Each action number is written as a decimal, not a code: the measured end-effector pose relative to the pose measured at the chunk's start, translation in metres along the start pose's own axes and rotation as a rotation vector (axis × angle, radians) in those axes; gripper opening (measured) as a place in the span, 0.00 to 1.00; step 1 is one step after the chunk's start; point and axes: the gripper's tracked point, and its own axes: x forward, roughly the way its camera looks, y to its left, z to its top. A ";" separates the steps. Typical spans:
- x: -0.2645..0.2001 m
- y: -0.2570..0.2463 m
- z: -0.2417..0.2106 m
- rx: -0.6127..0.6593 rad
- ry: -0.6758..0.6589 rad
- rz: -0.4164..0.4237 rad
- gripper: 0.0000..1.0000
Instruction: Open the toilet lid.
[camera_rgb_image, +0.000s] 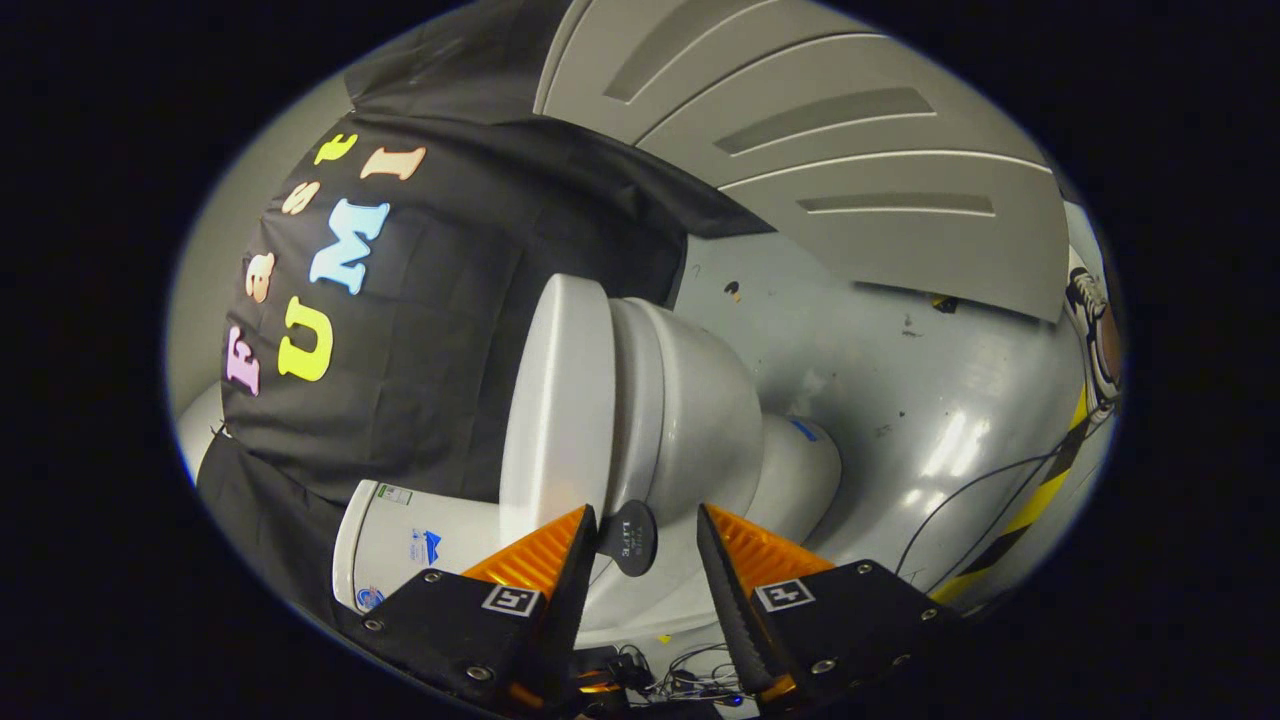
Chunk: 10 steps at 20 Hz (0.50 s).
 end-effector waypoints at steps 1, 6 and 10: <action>0.003 0.001 0.001 0.021 -0.001 0.016 0.63; 0.013 0.011 -0.011 0.108 0.037 0.099 0.54; 0.018 0.009 -0.008 0.111 0.027 0.091 0.28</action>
